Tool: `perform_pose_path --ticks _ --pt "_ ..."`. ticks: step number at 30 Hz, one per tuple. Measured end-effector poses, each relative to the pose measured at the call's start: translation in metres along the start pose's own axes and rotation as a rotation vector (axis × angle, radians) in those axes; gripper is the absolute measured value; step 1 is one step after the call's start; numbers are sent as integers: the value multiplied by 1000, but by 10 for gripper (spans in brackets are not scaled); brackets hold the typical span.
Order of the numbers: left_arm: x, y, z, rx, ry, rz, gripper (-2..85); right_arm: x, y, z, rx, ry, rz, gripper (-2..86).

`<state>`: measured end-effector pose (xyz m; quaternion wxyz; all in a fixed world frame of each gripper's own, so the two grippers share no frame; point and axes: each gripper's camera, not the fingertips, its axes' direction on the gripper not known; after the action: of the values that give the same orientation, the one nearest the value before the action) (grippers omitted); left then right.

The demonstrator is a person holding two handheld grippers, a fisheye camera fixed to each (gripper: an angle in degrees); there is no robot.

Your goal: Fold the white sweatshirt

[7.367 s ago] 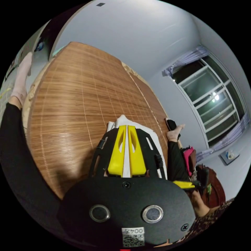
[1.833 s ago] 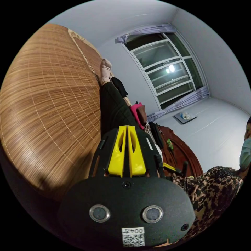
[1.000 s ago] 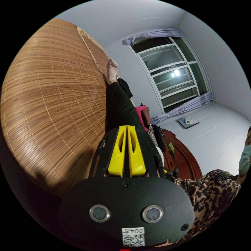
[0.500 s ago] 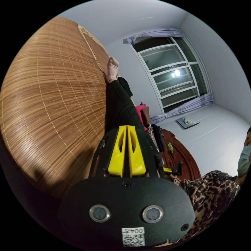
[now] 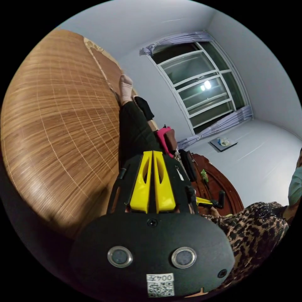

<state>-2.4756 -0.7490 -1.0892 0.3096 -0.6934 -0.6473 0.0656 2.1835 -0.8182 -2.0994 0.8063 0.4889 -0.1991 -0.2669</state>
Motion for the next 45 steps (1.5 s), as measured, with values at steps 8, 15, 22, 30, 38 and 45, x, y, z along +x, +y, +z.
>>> perform_pose_path --ticks 8,15,22,30,38,45 --pt "45 -84 -52 40 -327 359 2 43 -31 -22 -51 10 172 98" --pt "-12 -75 -38 101 -366 311 3 76 -50 -76 135 -116 304 29" --pt "-27 -52 -21 161 -350 236 4 129 -67 17 -298 197 542 84" --pt "-30 -24 37 112 -433 352 41 166 -82 38 -306 207 603 87" --pt "-62 -2 69 80 -474 380 75 205 -77 28 -252 138 641 85" --pt "-103 25 87 50 -531 400 80 212 -77 18 -258 199 581 85"
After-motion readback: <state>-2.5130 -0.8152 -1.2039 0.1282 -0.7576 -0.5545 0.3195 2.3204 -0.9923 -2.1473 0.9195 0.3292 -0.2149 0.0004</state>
